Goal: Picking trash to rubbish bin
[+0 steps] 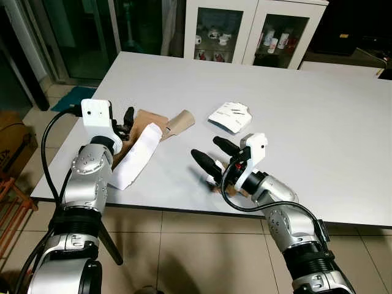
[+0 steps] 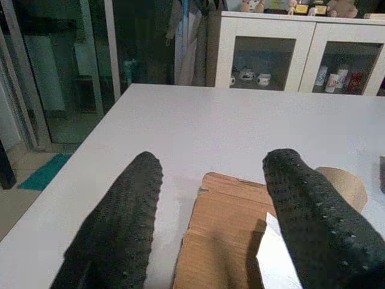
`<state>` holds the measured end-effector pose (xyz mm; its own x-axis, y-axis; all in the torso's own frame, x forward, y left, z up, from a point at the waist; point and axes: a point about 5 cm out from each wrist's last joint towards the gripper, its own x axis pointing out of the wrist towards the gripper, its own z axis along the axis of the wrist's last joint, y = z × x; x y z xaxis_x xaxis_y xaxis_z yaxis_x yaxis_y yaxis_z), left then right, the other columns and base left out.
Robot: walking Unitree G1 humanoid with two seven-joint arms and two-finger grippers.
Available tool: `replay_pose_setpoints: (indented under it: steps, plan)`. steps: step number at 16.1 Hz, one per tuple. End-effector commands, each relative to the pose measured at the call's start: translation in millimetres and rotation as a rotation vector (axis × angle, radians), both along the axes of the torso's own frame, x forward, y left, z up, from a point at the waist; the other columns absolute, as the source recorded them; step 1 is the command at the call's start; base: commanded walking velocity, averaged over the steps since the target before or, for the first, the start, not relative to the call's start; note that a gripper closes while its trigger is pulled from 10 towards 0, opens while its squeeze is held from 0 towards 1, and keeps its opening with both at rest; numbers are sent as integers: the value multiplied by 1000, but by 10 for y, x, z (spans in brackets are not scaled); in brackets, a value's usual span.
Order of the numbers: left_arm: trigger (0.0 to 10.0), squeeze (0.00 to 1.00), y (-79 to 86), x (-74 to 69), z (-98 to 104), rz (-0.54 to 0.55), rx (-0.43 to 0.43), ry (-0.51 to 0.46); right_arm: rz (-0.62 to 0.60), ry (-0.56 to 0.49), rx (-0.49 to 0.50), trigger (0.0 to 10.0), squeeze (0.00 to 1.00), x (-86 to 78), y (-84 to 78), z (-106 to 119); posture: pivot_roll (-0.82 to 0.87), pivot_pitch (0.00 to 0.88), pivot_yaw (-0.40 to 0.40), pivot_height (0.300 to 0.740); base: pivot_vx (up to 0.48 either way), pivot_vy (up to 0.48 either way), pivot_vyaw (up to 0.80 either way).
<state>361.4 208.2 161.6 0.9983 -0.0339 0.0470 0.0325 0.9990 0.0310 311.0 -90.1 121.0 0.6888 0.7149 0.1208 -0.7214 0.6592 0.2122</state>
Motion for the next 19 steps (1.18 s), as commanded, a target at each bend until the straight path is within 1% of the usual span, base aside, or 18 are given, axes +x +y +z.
replay_pose_setpoints:
  steps: [1,6,8,10,12,13,14,15,16,17,19]
  plan:
    - [10000,1000,-30,17,75,-23,4,-17,-9,-11,-3,10000,0,20,-24,15,35,5,-51,740,0,0,0]
    - [10000,1000,8,43,155,-52,27,-27,-3,-9,-5,10000,0,15,-5,1,38,0,-49,740,0,0,0]
    - [10000,1000,62,68,203,-66,10,-24,-1,-7,-7,10000,0,14,5,-7,39,0,-46,740,0,0,0]
    - [10000,1000,140,89,273,-54,-77,-33,2,-6,-6,10000,0,12,14,-12,40,0,-43,740,0,0,0]
    - [10000,1000,149,93,276,-48,-125,-29,2,-6,-6,10000,0,12,15,-14,40,0,-43,740,0,0,0]
    - [10000,0,151,95,234,-44,-175,-5,1,-6,-6,10000,0,13,18,-16,40,0,-41,740,0,0,0]
    - [10000,0,160,95,183,-38,-234,32,1,-7,-5,10000,0,14,20,-16,38,0,-41,740,0,0,0]
    - [10000,0,149,91,121,-65,-308,89,0,-7,-5,10000,0,14,19,-16,38,0,-41,740,0,0,0]
    - [10000,0,148,85,46,-113,-348,156,-1,-7,-6,10000,0,18,17,-15,39,0,-41,740,0,0,0]
    - [10000,0,148,79,-14,-160,-382,211,-2,-6,-7,10000,0,21,14,-15,41,0,-41,740,0,0,0]
    - [10000,0,166,75,-29,-194,-397,239,-3,-5,-6,10000,0,25,14,-14,41,0,-41,740,0,0,0]
